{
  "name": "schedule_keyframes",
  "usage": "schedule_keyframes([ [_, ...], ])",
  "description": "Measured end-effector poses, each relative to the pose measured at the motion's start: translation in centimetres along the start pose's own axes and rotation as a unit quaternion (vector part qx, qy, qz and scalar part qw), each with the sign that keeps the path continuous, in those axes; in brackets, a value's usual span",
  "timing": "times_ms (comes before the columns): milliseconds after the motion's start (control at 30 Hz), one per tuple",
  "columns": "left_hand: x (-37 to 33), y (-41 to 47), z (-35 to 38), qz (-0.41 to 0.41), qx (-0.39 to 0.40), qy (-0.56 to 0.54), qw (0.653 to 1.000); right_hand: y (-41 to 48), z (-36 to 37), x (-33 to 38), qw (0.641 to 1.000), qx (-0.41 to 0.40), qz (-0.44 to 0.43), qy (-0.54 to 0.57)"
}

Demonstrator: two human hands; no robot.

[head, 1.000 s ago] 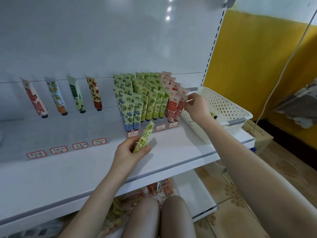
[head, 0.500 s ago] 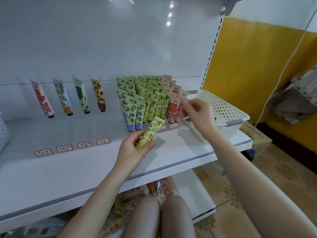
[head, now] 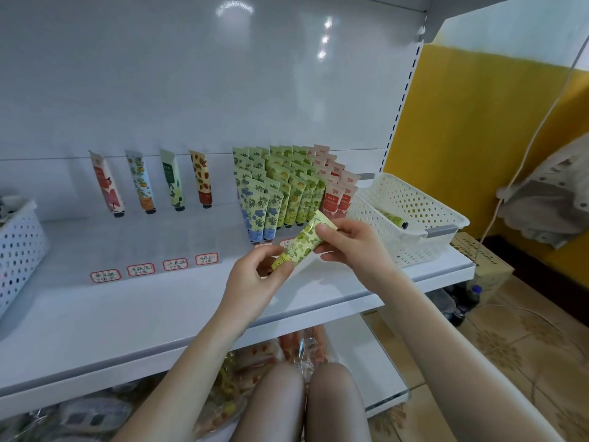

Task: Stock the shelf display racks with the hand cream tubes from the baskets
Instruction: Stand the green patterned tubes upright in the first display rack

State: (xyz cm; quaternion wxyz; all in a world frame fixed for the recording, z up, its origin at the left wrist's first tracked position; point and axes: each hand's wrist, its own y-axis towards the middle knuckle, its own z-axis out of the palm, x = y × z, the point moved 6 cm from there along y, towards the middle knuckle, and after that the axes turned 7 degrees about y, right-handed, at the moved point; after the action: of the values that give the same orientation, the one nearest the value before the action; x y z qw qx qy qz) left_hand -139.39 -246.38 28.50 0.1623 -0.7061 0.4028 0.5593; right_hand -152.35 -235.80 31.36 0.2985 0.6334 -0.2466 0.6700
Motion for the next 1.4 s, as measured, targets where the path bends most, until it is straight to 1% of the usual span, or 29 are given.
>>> schedule_keyframes([
  [133,0.3,-0.1,0.3,0.010,-0.013,0.026,1.000,-0.3,0.0,-1.0,0.997,-0.019,0.032,0.064],
  [233,0.7,0.1,0.8,0.014,-0.020,0.039,0.999,-0.5,0.4,-2.1,0.994,-0.007,0.060,0.089],
  [367,0.9,0.9,1.7,0.037,-0.017,0.079,0.996,-0.2,0.0,-2.9,0.994,-0.029,0.068,0.080],
  [467,1.5,1.6,2.4,0.056,-0.003,0.159,0.986,0.4,-1.0,-2.2,0.998,-0.064,0.023,0.006],
  [533,2.5,2.0,3.2,0.056,0.041,0.267,0.961,1.0,-2.1,-1.2,0.992,-0.105,-0.028,-0.068],
  [600,3.9,2.1,3.9,0.056,0.100,0.372,0.921,1.7,-3.2,-0.1,0.978,-0.149,-0.069,-0.132],
  [667,4.9,2.1,4.5,0.070,0.133,0.443,0.884,2.4,-3.8,0.9,0.960,-0.182,-0.104,-0.186],
  [733,5.4,2.1,4.7,0.079,0.136,0.481,0.863,3.1,-4.0,1.6,0.945,-0.198,-0.124,-0.228],
  [967,5.8,2.1,4.7,0.113,0.106,0.492,0.857,6.2,-2.8,1.1,0.938,-0.204,-0.149,-0.236],
  [1133,5.6,2.1,4.6,0.113,0.097,0.485,0.862,7.8,-2.1,0.0,0.935,-0.205,-0.123,-0.263],
  [1300,5.5,2.0,4.4,0.113,0.098,0.479,0.865,8.1,-1.9,-0.4,0.921,-0.198,-0.095,-0.321],
  [1400,5.5,2.0,4.5,0.112,0.098,0.478,0.866,8.2,-2.1,-0.6,0.918,-0.207,-0.090,-0.327],
])
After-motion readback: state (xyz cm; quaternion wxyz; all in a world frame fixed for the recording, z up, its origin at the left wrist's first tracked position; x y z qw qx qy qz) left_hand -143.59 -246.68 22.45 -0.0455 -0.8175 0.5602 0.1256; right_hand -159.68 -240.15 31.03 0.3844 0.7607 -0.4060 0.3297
